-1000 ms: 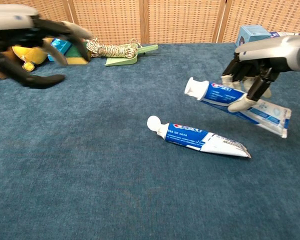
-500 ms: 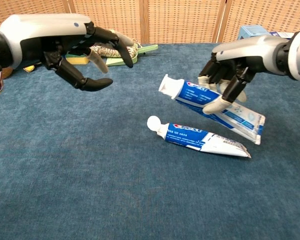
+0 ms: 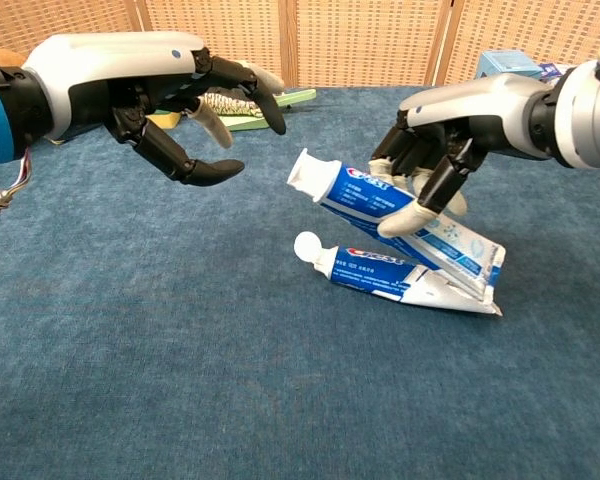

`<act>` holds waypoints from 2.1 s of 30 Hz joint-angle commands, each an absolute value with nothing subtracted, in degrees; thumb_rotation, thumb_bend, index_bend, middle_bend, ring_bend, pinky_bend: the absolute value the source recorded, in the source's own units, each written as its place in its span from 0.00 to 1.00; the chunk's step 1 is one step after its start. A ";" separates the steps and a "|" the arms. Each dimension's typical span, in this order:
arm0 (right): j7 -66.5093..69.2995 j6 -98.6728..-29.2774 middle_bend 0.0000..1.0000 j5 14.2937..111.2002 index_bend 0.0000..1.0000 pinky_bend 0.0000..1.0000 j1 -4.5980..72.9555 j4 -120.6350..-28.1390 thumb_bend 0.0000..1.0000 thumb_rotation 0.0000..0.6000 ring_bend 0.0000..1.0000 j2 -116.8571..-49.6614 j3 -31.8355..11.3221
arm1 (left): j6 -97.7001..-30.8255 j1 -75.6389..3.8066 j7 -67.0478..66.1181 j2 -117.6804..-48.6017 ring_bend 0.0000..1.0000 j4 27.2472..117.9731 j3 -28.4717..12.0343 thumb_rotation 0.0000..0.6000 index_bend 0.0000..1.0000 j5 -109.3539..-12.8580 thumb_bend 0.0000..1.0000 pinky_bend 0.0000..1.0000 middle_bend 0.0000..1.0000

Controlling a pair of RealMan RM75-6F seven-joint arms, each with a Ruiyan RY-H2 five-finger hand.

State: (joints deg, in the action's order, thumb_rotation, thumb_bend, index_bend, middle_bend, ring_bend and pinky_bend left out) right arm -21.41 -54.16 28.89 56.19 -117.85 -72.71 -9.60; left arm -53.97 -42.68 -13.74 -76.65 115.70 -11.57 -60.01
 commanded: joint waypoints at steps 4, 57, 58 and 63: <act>-20.83 -53.63 0.70 28.53 0.82 0.67 56.72 -117.65 0.49 1.00 0.66 -73.12 -9.59 | -53.73 -43.49 -13.92 -77.01 0.01 115.79 -11.09 1.00 0.27 -59.55 0.38 0.24 0.03; -14.83 -49.75 0.70 26.37 0.82 0.67 59.20 -116.35 0.51 1.00 0.66 -72.92 -10.03 | -54.53 -46.65 -14.15 -79.79 0.00 113.52 -8.80 1.00 0.37 -57.84 0.38 0.25 0.04; -14.48 -49.44 0.70 26.35 0.82 0.67 59.17 -116.34 0.51 1.00 0.66 -72.75 -10.14 | -54.54 -46.69 -14.14 -79.84 0.00 113.49 -8.81 1.00 0.37 -57.82 0.38 0.25 0.04; -11.89 -47.77 0.70 26.41 0.82 0.67 58.54 -116.26 0.52 1.00 0.66 -71.46 -10.80 | -54.83 -46.79 -14.27 -80.09 0.00 113.22 -8.80 1.00 0.40 -57.89 0.38 0.25 0.04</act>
State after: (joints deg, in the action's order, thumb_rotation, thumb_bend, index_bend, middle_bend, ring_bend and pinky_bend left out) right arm -12.59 -48.33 26.33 58.83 -116.31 -71.98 -10.54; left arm -54.84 -46.79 -14.26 -80.09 113.22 -8.81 -57.89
